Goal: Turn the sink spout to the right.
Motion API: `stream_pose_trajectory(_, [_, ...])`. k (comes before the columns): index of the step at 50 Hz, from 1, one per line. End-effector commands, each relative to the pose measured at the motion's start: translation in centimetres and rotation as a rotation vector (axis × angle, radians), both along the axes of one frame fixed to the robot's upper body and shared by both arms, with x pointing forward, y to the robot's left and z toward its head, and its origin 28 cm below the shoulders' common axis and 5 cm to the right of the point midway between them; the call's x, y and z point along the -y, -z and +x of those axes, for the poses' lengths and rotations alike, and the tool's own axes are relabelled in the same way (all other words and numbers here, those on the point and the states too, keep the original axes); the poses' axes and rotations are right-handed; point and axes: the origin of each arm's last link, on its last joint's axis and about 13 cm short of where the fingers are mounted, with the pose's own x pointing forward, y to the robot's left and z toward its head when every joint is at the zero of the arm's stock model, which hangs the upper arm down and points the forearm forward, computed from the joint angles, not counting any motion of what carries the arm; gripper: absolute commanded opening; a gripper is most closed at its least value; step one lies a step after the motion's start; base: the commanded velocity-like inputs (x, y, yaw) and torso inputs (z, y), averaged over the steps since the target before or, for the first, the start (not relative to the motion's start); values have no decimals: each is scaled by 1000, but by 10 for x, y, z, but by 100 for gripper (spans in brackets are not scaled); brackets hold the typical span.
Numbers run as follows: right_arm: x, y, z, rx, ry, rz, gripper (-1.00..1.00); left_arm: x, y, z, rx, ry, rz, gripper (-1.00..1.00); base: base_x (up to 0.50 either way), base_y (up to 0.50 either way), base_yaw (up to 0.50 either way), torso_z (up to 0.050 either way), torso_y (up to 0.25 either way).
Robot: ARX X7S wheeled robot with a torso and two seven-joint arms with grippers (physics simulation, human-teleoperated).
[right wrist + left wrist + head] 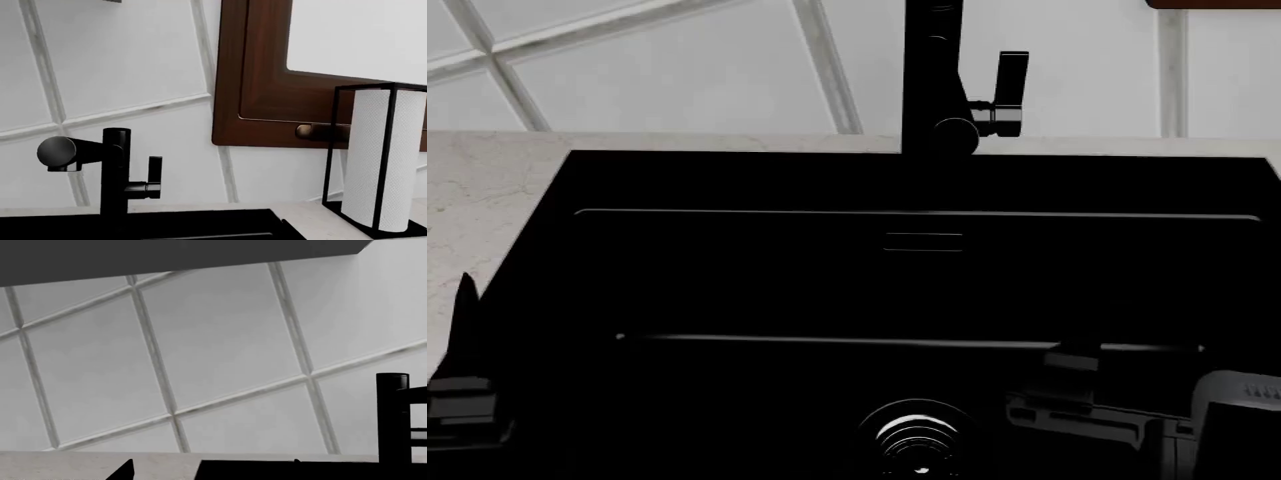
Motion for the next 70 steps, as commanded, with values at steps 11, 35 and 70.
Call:
stream_pose_trajectory(11, [-40,-33,-4,18,-255,34,100,2,3,0,-9,18,3,100,0,0,0,0,0])
stream_pose_trajectory(35, [-66,-38,15,-16,-259,-100,100,1,7,1,-12,8,20,100,0,0,0,0,0])
stream_pose_trajectory(70, [-68,-40,28,-17,-236,-106,100,4,7,1,-22,21,24,100,0,0,0,0,0])
